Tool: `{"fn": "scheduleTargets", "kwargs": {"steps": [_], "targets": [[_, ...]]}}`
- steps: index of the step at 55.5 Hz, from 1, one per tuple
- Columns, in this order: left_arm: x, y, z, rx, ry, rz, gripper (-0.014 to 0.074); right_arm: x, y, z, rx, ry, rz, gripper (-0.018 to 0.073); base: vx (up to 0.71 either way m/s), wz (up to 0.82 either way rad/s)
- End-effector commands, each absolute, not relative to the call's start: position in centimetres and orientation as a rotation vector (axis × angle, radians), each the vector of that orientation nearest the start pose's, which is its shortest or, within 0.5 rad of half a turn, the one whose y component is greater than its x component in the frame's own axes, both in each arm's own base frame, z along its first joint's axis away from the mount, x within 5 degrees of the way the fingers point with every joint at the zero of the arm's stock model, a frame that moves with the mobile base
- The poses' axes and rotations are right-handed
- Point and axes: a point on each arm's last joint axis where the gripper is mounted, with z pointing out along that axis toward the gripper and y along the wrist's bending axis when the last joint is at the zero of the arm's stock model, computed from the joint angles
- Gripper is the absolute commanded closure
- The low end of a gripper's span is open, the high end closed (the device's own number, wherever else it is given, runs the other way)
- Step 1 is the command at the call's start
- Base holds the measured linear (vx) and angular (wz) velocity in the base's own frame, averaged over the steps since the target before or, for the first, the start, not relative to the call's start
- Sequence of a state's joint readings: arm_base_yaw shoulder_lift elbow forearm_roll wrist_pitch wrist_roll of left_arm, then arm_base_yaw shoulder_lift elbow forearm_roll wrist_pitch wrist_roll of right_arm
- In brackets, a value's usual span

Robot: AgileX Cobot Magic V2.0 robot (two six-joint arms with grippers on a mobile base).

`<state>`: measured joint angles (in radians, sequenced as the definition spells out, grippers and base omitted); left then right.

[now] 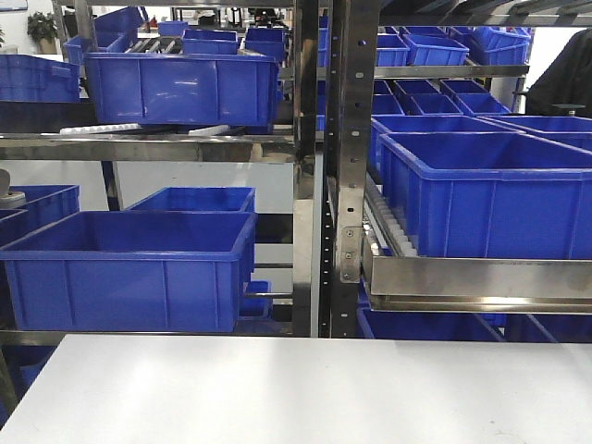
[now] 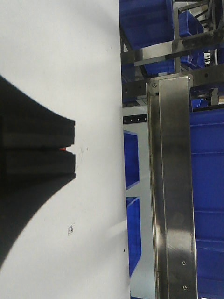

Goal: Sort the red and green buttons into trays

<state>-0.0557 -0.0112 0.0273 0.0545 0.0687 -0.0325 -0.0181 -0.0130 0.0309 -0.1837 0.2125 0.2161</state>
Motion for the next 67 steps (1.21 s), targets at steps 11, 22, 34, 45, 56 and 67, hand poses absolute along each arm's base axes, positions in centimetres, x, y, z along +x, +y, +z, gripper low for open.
{"fn": "scheduleTargets", "kwargs": {"steps": [11,22,34,45,56,67], "targets": [[5.5,-0.3,21.4,0.052,1.455,-0.039,0.0603,5.6,-0.4,18.8,0.049,1.631,-0.027,0.0568,0.00,0.00],[5.5,-0.3,21.4,0.052,1.455,-0.039,0.0603,5.6,-0.4,18.8,0.049,1.631,-0.027,0.0568,0.00,0.00],[5.5,-0.3,21.4,0.052,1.455,-0.039,0.0603,5.6,-0.4,18.8,0.044,1.631,-0.032,0.0568,0.00,0.00],[5.5,-0.3,21.5,0.052,1.441,-0.039,0.0603,5.7,-0.2,19.4,0.066,1.561,0.016,0.0568,0.00,0.00],[5.4,-0.3,21.6,0.051,1.436,-0.041,0.0603,5.6,-0.1,20.3,0.047,1.466,0.026,0.0568,0.00,0.00],[5.4,-0.3,21.6,0.051,1.432,-0.041,0.0603,5.5,0.1,21.1,0.030,1.375,0.037,0.0568,0.00,0.00]]}}
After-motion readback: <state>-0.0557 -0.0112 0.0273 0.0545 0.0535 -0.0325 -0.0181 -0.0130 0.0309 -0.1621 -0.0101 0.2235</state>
